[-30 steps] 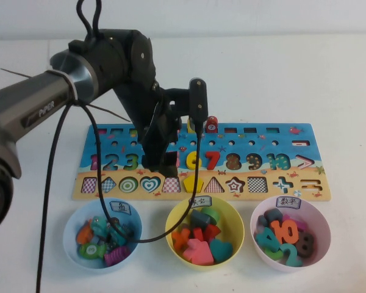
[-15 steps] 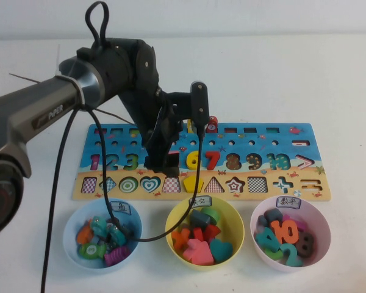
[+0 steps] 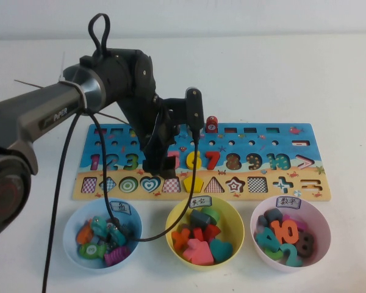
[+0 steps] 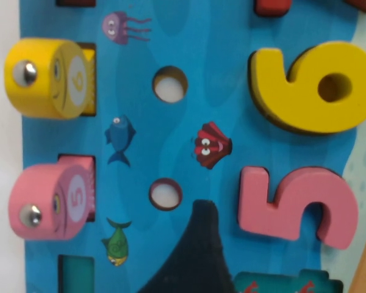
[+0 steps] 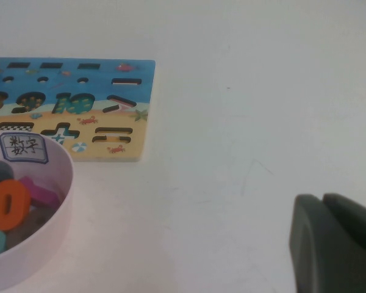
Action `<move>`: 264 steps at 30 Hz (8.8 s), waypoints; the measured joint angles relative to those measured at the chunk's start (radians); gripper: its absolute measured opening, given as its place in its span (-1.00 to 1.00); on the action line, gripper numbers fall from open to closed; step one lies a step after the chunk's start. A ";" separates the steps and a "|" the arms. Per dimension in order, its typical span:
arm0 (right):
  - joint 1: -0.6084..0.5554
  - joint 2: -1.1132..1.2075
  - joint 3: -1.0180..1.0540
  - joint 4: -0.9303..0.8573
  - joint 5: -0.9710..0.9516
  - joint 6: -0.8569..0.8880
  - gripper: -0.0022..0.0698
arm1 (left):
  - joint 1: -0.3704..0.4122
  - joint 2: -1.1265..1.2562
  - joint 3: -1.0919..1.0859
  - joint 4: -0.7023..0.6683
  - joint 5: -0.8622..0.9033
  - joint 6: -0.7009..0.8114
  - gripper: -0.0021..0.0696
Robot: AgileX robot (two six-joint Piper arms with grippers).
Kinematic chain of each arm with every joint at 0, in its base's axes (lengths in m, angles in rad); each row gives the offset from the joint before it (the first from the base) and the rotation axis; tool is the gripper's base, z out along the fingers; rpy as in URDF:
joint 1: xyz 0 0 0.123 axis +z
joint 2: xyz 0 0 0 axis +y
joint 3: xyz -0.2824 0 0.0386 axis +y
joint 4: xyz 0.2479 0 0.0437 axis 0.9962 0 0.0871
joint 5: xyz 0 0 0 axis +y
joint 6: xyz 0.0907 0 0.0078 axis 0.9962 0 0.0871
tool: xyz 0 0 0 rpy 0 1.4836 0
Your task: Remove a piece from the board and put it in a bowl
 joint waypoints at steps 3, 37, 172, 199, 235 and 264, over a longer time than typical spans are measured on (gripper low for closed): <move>0.000 0.000 0.000 0.000 0.000 0.000 -0.99 | 0.002 0.000 0.000 0.000 0.000 0.000 0.71; 0.000 0.000 0.000 0.004 0.000 0.000 -0.99 | 0.002 0.022 0.000 -0.037 -0.026 0.004 0.25; 0.000 0.000 0.000 0.007 0.000 0.000 -0.99 | 0.007 -0.002 -0.008 0.008 -0.035 -0.002 0.67; 0.000 0.000 0.000 0.007 0.000 0.000 -0.99 | 0.013 0.022 -0.008 -0.046 -0.041 0.000 0.59; 0.000 0.000 0.000 0.007 0.000 0.000 -0.99 | 0.014 -0.032 -0.010 0.005 -0.004 0.000 -0.08; 0.000 0.000 0.000 0.007 0.000 0.000 -0.99 | -0.412 -0.132 -0.010 -0.150 0.061 -0.129 -0.09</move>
